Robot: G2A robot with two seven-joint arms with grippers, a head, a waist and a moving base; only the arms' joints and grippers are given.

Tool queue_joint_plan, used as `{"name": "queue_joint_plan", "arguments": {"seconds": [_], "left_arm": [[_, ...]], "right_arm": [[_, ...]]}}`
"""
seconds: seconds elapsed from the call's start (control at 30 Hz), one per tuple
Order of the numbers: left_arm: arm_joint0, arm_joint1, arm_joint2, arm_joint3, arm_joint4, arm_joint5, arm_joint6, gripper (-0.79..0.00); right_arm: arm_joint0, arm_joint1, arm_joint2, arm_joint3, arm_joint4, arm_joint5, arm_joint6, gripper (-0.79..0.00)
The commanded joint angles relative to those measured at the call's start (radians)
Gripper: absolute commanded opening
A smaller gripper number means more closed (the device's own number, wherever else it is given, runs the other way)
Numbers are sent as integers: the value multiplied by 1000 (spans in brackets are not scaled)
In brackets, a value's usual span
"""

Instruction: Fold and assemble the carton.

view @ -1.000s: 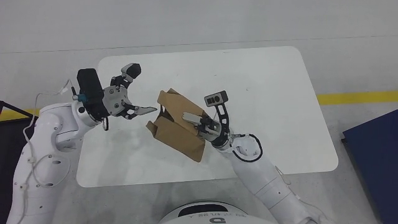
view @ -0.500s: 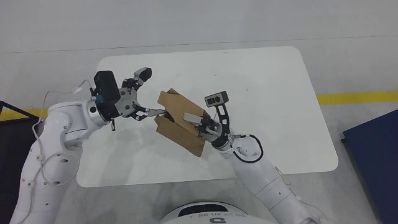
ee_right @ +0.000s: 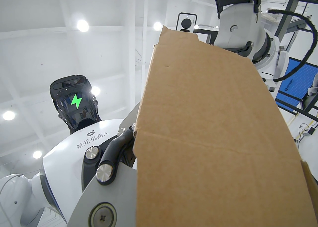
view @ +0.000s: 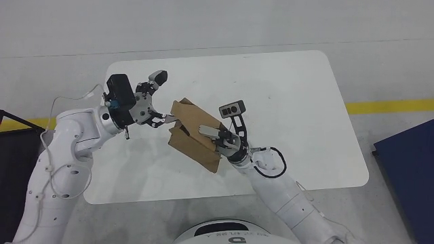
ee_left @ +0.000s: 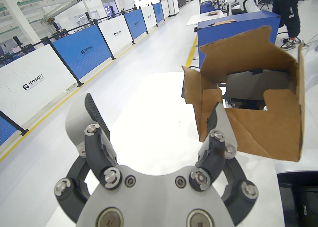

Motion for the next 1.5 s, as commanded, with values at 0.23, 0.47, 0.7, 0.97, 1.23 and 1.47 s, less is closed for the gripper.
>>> {"name": "queue_joint_plan", "arguments": {"seconds": [0.23, 0.47, 0.7, 0.97, 1.23, 1.47], "left_arm": [[4, -2, 22, -15, 19, 4, 8, 0], [14, -4, -6, -1, -26, 60, 42, 0], [44, -6, -47, 23, -20, 207, -8, 0], [-5, -26, 66, 4, -31, 319, -59, 0], [-55, -38, 117, 2, -69, 319, -51, 0], [-59, -38, 121, -3, -75, 259, -57, 0]], "right_arm": [[-6, 1, 4, -3, -23, -10, -18, -785], [-16, 4, 13, -13, -28, -16, -19, -785], [-16, 4, 13, -13, -28, -16, -19, -785], [-28, 5, 17, -30, -11, 6, -48, -785], [-31, 5, 34, 2, 23, -9, -36, -785], [-35, 5, 51, 20, 65, -14, -33, -785]]}}
